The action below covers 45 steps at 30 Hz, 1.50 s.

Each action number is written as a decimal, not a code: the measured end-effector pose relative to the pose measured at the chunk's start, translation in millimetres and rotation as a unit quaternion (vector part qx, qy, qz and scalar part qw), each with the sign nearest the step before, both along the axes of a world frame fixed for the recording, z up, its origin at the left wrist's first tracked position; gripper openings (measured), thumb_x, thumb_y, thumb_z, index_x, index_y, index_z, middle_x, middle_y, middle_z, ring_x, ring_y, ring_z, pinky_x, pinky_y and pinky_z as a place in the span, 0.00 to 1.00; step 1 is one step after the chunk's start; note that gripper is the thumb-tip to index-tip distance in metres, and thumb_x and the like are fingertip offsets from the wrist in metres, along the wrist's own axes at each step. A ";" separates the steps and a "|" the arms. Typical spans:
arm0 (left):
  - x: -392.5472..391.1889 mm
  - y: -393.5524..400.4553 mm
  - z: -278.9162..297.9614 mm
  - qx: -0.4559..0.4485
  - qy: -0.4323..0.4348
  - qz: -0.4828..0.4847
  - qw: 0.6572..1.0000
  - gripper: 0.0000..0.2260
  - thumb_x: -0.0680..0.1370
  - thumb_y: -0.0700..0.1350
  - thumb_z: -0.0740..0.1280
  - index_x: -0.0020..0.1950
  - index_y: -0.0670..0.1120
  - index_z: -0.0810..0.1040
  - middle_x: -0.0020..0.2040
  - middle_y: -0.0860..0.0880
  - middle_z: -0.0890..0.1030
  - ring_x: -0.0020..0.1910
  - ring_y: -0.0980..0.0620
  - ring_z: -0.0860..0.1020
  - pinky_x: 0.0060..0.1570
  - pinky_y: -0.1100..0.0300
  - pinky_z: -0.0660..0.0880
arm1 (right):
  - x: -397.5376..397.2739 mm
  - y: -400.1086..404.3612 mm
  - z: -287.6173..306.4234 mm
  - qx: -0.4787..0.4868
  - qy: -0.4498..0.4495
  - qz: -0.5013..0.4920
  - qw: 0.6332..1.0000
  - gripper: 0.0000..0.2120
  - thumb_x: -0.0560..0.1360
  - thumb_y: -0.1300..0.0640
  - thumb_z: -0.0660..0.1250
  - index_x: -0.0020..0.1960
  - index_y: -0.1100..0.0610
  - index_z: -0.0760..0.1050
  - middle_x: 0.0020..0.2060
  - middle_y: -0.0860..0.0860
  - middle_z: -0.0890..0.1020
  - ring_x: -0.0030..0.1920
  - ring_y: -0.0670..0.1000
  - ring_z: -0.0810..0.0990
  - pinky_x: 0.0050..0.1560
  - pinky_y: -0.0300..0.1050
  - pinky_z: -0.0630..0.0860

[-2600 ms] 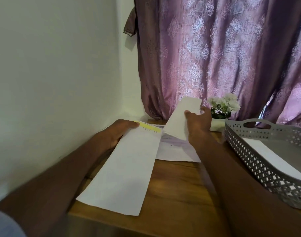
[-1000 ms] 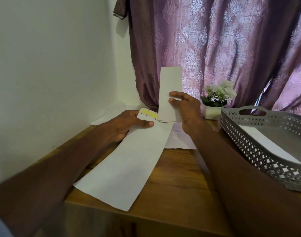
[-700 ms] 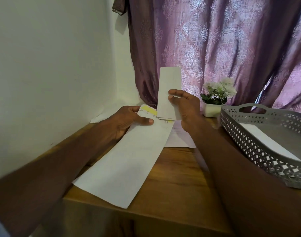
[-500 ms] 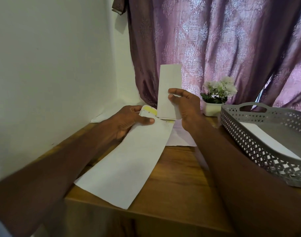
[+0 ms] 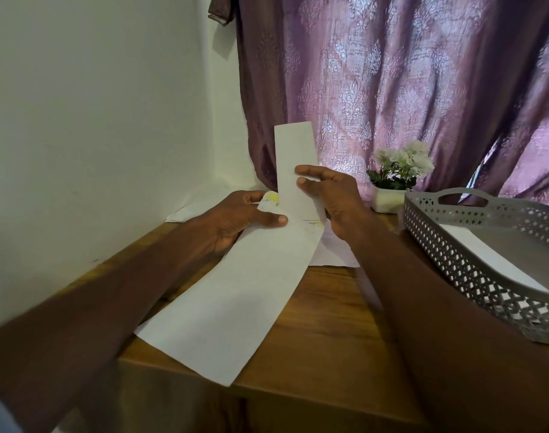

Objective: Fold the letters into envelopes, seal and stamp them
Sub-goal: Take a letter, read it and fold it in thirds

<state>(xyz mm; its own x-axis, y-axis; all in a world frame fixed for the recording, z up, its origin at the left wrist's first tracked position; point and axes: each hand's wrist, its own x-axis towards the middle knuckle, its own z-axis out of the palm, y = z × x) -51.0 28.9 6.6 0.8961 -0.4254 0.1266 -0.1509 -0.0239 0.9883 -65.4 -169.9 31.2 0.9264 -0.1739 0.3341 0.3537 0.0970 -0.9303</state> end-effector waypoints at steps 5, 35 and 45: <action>-3.2 -1.1 3.6 -0.007 0.006 -0.001 1.000 0.25 0.69 0.44 0.81 0.64 0.48 0.81 0.56 0.46 0.87 0.51 0.42 0.87 0.49 0.48 0.84 | -1.8 5.5 3.1 -0.011 0.023 0.043 0.999 0.11 0.78 0.55 0.72 0.60 0.52 0.85 0.52 0.46 0.86 0.53 0.50 0.83 0.46 0.40 0.80; -5.9 3.7 9.1 -0.038 0.079 0.087 0.992 0.17 0.75 0.43 0.77 0.63 0.41 0.82 0.55 0.41 0.87 0.57 0.38 0.85 0.61 0.45 0.81 | 9.4 -2.3 -8.4 0.077 0.114 -0.026 0.990 0.28 0.74 0.66 0.75 0.72 0.59 0.72 0.58 0.57 0.84 0.57 0.58 0.84 0.59 0.61 0.81; -4.5 6.2 9.2 -0.056 0.080 0.077 0.992 0.15 0.76 0.43 0.76 0.60 0.39 0.84 0.55 0.40 0.87 0.53 0.41 0.87 0.55 0.49 0.83 | 8.8 -3.9 -6.4 0.054 0.140 -0.016 0.989 0.13 0.80 0.54 0.71 0.62 0.58 0.78 0.52 0.56 0.85 0.51 0.57 0.83 0.51 0.54 0.82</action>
